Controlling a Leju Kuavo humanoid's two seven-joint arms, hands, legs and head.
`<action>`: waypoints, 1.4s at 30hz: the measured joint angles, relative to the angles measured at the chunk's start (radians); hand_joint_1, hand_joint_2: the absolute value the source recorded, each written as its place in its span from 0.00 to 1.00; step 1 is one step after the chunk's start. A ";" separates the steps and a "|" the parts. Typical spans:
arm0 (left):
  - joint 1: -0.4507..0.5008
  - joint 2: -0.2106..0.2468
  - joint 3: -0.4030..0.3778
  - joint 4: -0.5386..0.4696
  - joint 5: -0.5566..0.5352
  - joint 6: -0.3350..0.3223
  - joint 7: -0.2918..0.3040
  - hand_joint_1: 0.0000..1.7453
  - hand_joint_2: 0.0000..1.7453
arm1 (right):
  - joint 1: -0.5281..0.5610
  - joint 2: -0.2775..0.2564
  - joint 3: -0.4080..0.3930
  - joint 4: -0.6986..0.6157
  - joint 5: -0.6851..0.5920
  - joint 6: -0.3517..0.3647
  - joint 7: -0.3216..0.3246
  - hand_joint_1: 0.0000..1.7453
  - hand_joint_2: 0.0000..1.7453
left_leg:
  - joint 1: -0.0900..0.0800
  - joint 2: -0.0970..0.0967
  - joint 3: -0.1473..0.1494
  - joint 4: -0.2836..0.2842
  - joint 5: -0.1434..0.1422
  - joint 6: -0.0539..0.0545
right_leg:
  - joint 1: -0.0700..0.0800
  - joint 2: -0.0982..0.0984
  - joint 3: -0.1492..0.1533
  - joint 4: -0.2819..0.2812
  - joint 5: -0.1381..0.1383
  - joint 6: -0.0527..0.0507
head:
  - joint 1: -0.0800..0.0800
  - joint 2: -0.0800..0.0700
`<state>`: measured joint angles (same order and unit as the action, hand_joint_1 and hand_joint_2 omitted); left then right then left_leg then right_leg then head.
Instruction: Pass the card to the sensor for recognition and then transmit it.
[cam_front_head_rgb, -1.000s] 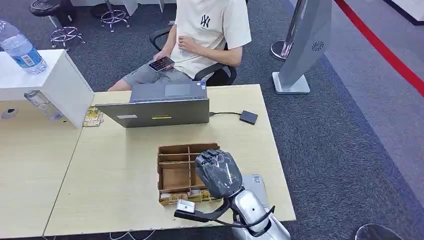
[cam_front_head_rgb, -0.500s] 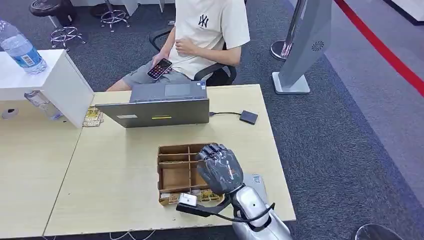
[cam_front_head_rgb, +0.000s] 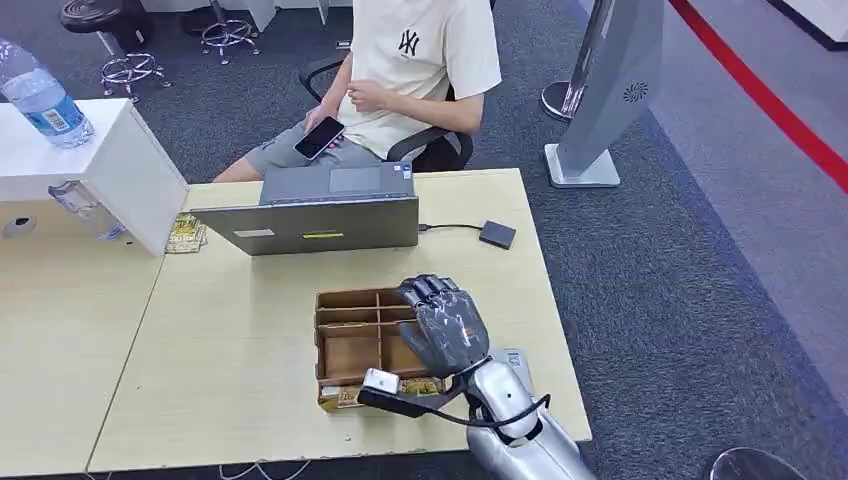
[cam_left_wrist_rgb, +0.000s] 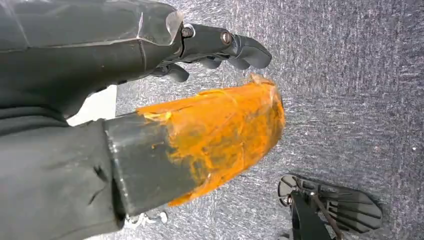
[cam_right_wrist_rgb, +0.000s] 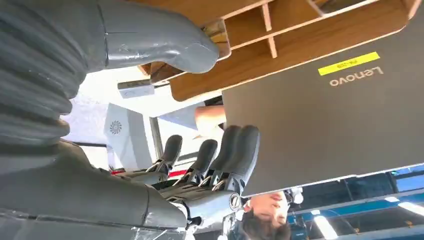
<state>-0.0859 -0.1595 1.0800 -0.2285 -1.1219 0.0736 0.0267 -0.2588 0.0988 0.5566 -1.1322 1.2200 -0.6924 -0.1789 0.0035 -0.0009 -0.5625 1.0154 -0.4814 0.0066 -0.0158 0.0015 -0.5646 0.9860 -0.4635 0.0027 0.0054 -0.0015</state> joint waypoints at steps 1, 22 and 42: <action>0.000 0.000 0.000 0.000 0.000 0.000 0.000 0.00 0.00 | -0.002 0.000 -0.001 0.004 -0.001 0.000 0.000 0.44 1.00 | 0.000 0.000 0.000 0.000 0.000 0.000 | 0.000 0.000 0.000 0.000 0.000 0.000 | 0.000 0.000; 0.000 0.000 0.000 0.000 0.000 0.000 0.000 0.00 0.00 | -0.020 0.000 -0.005 0.062 -0.012 0.000 0.015 0.45 1.00 | 0.000 0.000 0.000 0.000 0.000 0.000 | 0.000 0.000 0.000 0.000 0.000 0.000 | 0.000 0.000; 0.000 0.000 0.002 0.000 0.003 0.000 -0.004 0.00 0.00 | -0.051 -0.005 -0.029 0.150 -0.009 -0.002 0.041 1.00 1.00 | 0.000 0.000 0.000 0.000 0.000 0.000 | 0.000 0.000 0.000 0.000 0.000 0.000 | 0.000 0.000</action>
<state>-0.0859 -0.1591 1.0815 -0.2285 -1.1189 0.0736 0.0229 -0.3099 0.0942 0.5272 -0.9819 1.2112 -0.6939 -0.1381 0.0035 -0.0010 -0.5622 1.0154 -0.4814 0.0066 -0.0158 0.0015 -0.5646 0.9860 -0.4635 0.0027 0.0057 -0.0015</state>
